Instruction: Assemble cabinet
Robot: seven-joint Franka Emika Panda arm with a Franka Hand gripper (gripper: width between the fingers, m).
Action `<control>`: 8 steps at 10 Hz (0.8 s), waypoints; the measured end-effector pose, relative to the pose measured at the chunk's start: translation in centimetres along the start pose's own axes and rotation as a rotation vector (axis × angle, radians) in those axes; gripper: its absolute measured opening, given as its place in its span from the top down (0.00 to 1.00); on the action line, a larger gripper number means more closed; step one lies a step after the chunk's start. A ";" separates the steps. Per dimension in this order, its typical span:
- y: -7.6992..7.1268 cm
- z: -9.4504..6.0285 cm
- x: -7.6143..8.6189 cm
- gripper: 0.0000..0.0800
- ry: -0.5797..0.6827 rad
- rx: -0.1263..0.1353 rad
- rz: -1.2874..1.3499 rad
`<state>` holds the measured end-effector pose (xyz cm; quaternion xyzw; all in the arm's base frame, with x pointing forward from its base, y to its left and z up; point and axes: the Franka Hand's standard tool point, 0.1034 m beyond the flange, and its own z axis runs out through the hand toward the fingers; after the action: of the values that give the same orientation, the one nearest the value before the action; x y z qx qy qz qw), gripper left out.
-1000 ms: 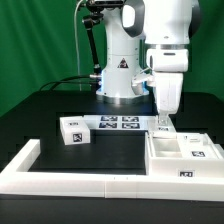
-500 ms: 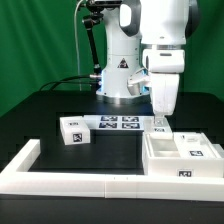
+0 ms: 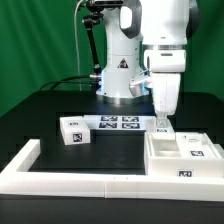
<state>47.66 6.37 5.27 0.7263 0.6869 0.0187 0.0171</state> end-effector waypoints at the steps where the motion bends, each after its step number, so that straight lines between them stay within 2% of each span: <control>1: 0.8 0.0 -0.1 0.91 0.001 -0.004 -0.010; 5: 4.3 -0.1 -0.5 0.91 -0.008 -0.001 -0.058; 6: 5.4 -0.1 -0.4 0.91 -0.004 -0.008 -0.063; 7: 6.2 -0.1 -0.4 0.91 0.002 -0.016 -0.067; 8: 6.2 -0.1 -0.5 0.91 0.002 -0.016 -0.073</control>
Offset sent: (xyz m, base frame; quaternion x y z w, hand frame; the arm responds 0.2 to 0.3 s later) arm 0.0439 -0.0060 -0.0060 0.0210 0.0057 -0.0218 0.9995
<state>53.83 5.54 5.70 0.7007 0.7127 0.0241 0.0230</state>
